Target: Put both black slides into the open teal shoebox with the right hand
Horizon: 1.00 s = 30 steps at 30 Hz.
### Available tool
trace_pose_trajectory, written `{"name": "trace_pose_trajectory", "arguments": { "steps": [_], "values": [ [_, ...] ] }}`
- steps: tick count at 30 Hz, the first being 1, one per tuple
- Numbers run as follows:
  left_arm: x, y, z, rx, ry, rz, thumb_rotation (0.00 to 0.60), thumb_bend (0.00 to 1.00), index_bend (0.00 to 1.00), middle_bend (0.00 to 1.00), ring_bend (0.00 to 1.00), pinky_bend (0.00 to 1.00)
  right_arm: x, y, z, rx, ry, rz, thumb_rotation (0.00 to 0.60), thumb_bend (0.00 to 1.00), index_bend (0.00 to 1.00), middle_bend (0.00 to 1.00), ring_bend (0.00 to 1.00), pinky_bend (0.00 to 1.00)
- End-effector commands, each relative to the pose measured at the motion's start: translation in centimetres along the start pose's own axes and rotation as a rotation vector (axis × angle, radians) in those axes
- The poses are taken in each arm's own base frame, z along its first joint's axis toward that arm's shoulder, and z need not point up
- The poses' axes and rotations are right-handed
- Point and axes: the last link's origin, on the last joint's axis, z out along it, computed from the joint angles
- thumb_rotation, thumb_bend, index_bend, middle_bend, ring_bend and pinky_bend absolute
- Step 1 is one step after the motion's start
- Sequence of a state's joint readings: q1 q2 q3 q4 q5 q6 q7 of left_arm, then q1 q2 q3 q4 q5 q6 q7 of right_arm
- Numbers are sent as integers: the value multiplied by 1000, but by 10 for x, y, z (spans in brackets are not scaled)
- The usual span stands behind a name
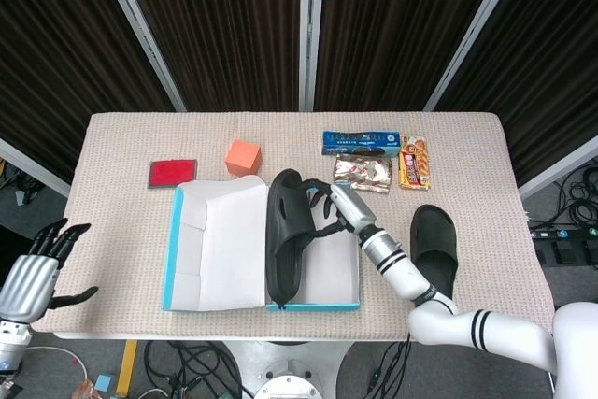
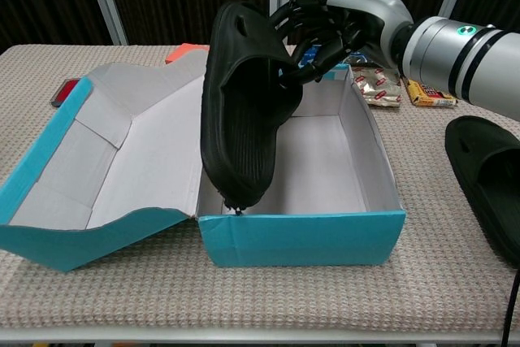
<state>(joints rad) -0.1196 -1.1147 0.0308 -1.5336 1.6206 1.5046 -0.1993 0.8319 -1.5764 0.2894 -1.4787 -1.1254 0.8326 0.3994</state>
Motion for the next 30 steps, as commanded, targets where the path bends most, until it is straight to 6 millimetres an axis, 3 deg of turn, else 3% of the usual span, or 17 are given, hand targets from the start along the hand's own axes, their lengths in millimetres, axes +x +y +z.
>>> {"name": "trace_pose_trajectory", "arguments": {
  "steps": [1,15,30],
  "values": [
    [0,-2,-2,3,0,-2,600,0,108,146,13,84,-2,-1,9,0,-16,2,600,99,587,490,419,597],
    [-1,-11,-4,1,-13,4,600,0,108,146,12,84,-17,10,27,-30,-67,14,600,101,587,490,419,597],
    [-4,-8,4,-8,-23,1,600,0,109,146,12,84,-24,28,27,-68,-96,-10,600,102,587,490,418,597]
  ]
}}
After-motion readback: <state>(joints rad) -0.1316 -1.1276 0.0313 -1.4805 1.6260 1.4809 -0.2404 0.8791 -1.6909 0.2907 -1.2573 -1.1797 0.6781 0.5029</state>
